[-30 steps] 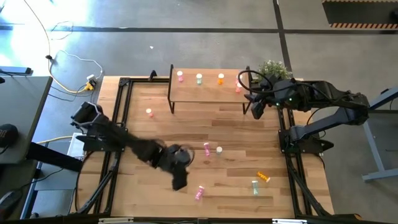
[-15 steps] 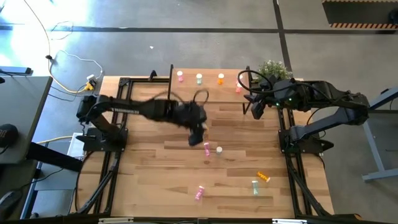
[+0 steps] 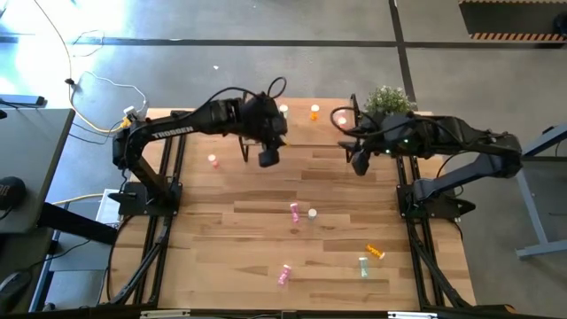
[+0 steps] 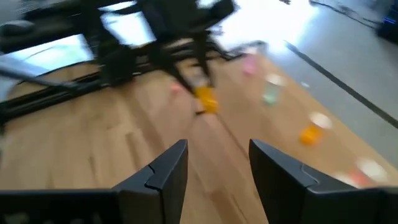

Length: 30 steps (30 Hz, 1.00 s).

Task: Pick and place medicine bottles onto shelf by color
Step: Put the left orange pill bottle on the shelf aligned with the other orange pill bottle

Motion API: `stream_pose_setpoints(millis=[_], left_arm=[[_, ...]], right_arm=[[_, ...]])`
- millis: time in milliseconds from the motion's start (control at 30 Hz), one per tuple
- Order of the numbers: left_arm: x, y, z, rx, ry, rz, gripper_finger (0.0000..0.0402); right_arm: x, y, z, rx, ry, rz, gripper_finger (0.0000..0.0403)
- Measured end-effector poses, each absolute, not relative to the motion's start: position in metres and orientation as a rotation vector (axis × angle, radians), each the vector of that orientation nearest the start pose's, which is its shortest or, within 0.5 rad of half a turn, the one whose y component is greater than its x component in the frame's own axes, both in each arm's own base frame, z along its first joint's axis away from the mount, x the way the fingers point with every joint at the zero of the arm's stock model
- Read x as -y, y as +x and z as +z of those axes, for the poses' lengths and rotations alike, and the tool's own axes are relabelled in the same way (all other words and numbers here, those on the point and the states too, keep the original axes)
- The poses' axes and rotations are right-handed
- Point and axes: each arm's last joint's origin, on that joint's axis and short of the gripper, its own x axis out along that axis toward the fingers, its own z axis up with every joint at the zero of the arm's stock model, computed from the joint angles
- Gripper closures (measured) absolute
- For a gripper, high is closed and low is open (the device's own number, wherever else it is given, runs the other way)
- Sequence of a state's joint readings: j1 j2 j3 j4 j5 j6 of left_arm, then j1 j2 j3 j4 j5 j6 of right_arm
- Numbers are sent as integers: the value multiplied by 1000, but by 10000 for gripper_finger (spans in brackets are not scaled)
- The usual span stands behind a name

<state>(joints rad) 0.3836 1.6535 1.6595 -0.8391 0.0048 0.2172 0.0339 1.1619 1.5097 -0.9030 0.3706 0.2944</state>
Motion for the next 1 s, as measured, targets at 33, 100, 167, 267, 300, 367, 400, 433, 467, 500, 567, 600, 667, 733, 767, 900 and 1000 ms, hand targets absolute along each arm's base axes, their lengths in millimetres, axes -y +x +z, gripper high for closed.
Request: stream_pose_setpoints(millis=[33, 100, 167, 267, 300, 367, 400, 433, 467, 500, 567, 600, 667, 733, 767, 900, 1000], left_arm=[[-132, 326, 359, -847, 55, 246, 284], [-130, 327, 364, -830, 90, 196, 284], [-127, 328, 369, -809, 127, 136, 284], [-121, 330, 376, -774, 175, 59, 284], [-120, 331, 378, -760, 192, 43, 284], [-116, 333, 383, -738, 234, 21, 284], [-113, 334, 385, -725, 256, 12, 284], [-111, 335, 387, -708, 279, 3, 284], [-108, 337, 389, -694, 300, -7, 284], [-106, 338, 391, -682, 319, -17, 284], [-100, 342, 393, -651, 353, -34, 284], [-97, 343, 394, -637, 366, -41, 284], [-92, 346, 396, -607, 388, -51, 284], [-88, 349, 398, -580, 399, -57, 284], [-86, 350, 399, -570, 406, -61, 284], [-80, 353, 402, -529, 436, -74, 284], [-76, 356, 405, -498, 447, -75, 284]], right_arm=[[3, 210, 435, -493, 160, -365, 242], [4, 218, 433, -507, 145, -312, 242], [7, 224, 431, -517, 131, -291, 242], [12, 233, 426, -543, 131, -270, 242], [14, 236, 425, -545, 137, -262, 242], [18, 242, 423, -533, 154, -243, 242], [20, 246, 423, -524, 160, -229, 242], [21, 249, 423, -517, 166, -214, 242], [22, 252, 423, -508, 171, -201, 242], [24, 254, 422, -500, 175, -193, 242], [25, 258, 422, -494, 173, -189, 242], [26, 259, 421, -494, 166, -186, 242], [27, 261, 420, -499, 159, -182, 242], [27, 262, 419, -506, 153, -151, 242], [27, 262, 419, -507, 149, -129, 242], [28, 262, 418, -513, 148, -75, 242], [29, 262, 418, -516, 165, -32, 242]])
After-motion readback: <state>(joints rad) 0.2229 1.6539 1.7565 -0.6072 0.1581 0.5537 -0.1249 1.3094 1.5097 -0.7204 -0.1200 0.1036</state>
